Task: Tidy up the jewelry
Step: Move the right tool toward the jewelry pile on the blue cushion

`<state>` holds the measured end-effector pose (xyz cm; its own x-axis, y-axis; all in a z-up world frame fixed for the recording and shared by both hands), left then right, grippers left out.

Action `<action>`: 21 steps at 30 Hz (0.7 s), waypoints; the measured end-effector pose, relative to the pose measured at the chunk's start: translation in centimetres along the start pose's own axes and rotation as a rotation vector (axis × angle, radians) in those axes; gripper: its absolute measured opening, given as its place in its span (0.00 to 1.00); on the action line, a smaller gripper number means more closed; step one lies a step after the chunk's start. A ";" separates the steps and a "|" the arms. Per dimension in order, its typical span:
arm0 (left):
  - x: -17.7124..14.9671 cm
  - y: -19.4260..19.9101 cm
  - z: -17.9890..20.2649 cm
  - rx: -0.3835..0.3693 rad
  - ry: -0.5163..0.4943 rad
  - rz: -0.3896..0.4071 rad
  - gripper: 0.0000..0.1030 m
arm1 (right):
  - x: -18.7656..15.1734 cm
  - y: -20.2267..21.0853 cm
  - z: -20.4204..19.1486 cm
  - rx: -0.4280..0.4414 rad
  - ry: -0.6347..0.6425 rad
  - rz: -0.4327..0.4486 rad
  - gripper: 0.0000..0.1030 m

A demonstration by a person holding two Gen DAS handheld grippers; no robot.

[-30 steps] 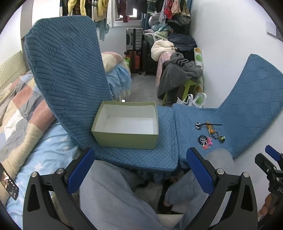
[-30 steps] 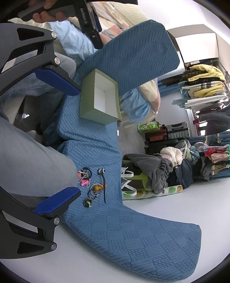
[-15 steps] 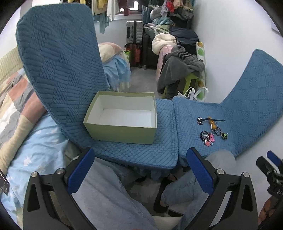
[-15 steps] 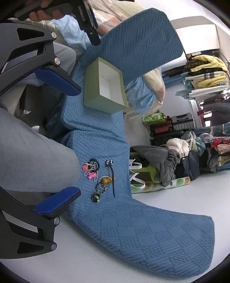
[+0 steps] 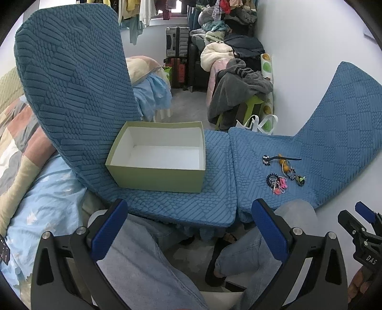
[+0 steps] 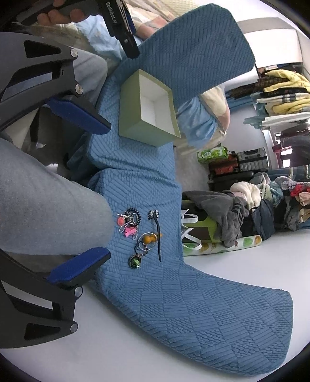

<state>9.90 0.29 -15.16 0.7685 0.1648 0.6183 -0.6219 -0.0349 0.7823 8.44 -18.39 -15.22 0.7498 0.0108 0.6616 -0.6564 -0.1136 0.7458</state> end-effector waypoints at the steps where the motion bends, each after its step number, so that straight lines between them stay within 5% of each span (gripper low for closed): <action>1: 0.1 0.0 0.0 -0.002 0.000 0.002 1.00 | 0.0 0.0 0.0 0.000 0.000 0.001 0.91; 21: 1.0 -0.2 0.6 -0.066 0.023 0.028 1.00 | 1.2 -0.7 -0.7 0.057 0.027 0.024 0.81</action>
<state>10.88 -0.17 -14.64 0.7475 0.1877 0.6372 -0.6522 0.0251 0.7576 9.74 -17.58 -14.83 0.7308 0.0345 0.6818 -0.6679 -0.1703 0.7245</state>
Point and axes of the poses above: each gripper's, at about its wrist camera, not at the fingertips, and y roughly against the way its jaws point, z to its right, x to its top, the point moved 10 cm from there along -y, roughly the way its jaws point, and after that the axes turned 3 degrees about -z, right-handed, at the moved point
